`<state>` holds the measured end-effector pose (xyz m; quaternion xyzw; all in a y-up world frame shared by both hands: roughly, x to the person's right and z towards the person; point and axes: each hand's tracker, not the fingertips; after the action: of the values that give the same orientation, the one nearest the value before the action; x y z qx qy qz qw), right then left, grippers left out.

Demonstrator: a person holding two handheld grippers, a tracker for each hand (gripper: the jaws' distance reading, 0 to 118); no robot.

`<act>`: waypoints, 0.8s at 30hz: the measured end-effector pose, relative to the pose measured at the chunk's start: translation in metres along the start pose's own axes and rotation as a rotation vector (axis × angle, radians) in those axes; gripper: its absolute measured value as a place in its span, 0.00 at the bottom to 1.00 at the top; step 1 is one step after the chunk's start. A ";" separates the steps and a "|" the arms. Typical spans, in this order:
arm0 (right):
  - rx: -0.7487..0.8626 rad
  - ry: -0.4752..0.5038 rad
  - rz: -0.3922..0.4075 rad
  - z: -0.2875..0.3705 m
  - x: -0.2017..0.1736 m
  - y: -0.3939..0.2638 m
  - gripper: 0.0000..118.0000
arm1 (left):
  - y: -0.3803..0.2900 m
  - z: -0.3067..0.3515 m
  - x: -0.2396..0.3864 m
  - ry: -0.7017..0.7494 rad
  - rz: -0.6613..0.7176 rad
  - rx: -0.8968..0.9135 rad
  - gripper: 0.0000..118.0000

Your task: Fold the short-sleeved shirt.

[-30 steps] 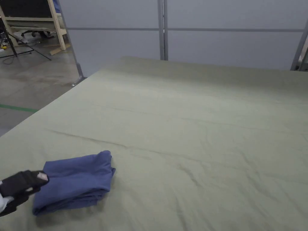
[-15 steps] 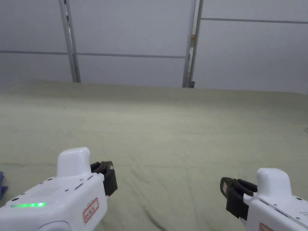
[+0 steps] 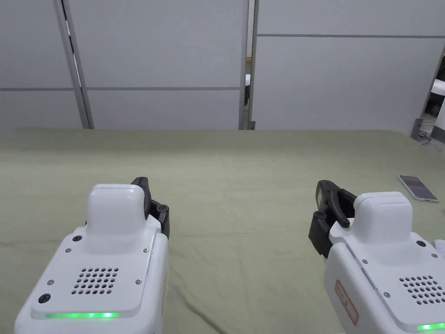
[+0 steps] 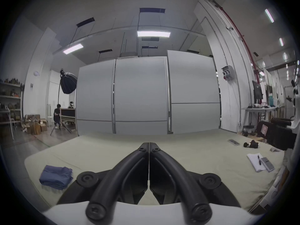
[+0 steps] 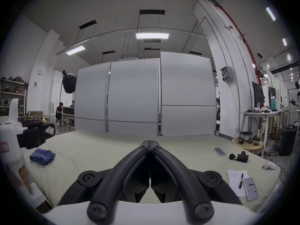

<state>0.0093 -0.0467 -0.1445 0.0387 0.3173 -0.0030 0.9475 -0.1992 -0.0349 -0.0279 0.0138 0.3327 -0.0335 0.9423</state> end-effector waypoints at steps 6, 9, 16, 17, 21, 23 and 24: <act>0.011 0.009 -0.006 0.005 -0.009 -0.004 0.02 | 0.005 0.003 -0.009 -0.005 0.046 0.006 0.00; 0.011 0.012 -0.012 0.004 -0.009 -0.002 0.02 | 0.003 0.006 -0.013 0.009 0.059 0.000 0.00; -0.001 0.020 0.053 0.003 -0.015 -0.009 0.02 | 0.000 0.016 -0.014 0.050 0.044 0.001 0.00; -0.001 0.007 0.060 0.003 -0.017 -0.009 0.02 | 0.000 0.018 -0.013 0.063 0.033 0.003 0.00; 0.000 -0.030 0.049 0.010 -0.026 -0.012 0.02 | 0.000 0.024 -0.015 0.053 0.042 0.008 0.00; -0.004 -0.012 0.026 0.016 -0.030 -0.014 0.02 | -0.001 0.025 -0.014 0.052 0.041 0.008 0.00; -0.006 -0.007 0.026 0.017 -0.031 -0.016 0.02 | -0.001 0.027 -0.015 0.049 0.041 0.010 0.00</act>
<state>-0.0056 -0.0640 -0.1138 0.0400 0.3133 0.0101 0.9488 -0.1938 -0.0366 0.0025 0.0260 0.3554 -0.0153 0.9342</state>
